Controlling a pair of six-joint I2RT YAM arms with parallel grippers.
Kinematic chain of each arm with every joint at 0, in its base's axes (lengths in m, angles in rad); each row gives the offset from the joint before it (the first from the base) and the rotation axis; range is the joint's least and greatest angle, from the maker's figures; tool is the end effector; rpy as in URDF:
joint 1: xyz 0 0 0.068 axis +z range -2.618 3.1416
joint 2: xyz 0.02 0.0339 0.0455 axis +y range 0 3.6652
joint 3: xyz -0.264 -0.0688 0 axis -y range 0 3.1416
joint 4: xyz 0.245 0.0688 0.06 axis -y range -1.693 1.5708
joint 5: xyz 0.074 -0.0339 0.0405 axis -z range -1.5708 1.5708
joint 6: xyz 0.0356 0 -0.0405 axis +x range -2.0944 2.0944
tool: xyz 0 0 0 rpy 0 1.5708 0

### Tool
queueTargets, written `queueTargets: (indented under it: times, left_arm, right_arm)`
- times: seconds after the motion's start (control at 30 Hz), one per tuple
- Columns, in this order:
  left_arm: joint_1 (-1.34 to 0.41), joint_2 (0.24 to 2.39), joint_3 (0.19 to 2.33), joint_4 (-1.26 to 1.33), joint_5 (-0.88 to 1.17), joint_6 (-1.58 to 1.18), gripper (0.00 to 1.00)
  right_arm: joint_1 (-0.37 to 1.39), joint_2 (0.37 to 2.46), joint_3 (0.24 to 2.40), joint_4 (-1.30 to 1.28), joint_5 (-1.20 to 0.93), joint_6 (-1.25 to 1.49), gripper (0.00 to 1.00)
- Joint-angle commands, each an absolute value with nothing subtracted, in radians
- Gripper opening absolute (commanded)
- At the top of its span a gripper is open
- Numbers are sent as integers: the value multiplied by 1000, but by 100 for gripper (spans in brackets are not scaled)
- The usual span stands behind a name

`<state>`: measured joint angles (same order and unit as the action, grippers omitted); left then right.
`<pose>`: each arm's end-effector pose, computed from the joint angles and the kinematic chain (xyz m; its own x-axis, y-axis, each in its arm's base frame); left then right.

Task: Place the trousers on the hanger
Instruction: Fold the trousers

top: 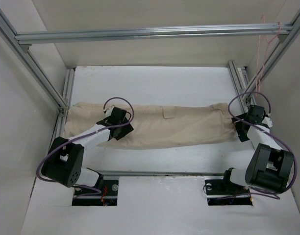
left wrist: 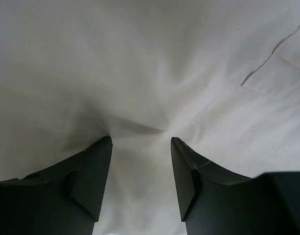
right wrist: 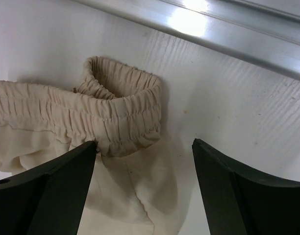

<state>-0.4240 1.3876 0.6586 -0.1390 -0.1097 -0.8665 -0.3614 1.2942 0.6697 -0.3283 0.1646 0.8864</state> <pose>0.2434 -0.1056 0.1712 -0.7128 -0.5093 -0.4822 -0.3070 0.8447 -0.4385 0.2271 -0.0921 0.1840 -0.1429 0.8711 -0.4698 0.8674 0.3389 0.3645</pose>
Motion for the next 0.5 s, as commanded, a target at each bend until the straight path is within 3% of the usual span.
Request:
queueTargets:
  times: [0.0, 0.23, 0.27, 0.33, 0.4, 0.43, 0.47]
  left_arm:
    - [-441, 1341, 663, -181, -123, -873, 49]
    - [-430, 1325, 672, -192, -123, -867, 49]
    - [-429, 1321, 678, -195, -123, -867, 49]
    - [-427, 1312, 692, -207, -127, -865, 49]
    - [-427, 1296, 707, -224, -136, -864, 49]
    - [-424, 1290, 715, -232, -141, -862, 49]
    - [-421, 1282, 721, -241, -146, -859, 49]
  right_arm:
    - [-366, 1299, 647, -252, 121, 882, 85]
    - [-366, 1327, 615, -201, 103, 884, 85]
    - [-372, 1436, 623, -113, 19, 914, 71]
    - [-371, 1465, 632, -92, 17, 931, 59]
    - [-367, 1476, 635, -77, 21, 942, 33]
    - [-367, 1465, 631, -72, 28, 949, 27]
    - [-367, 1465, 630, -72, 28, 950, 27]
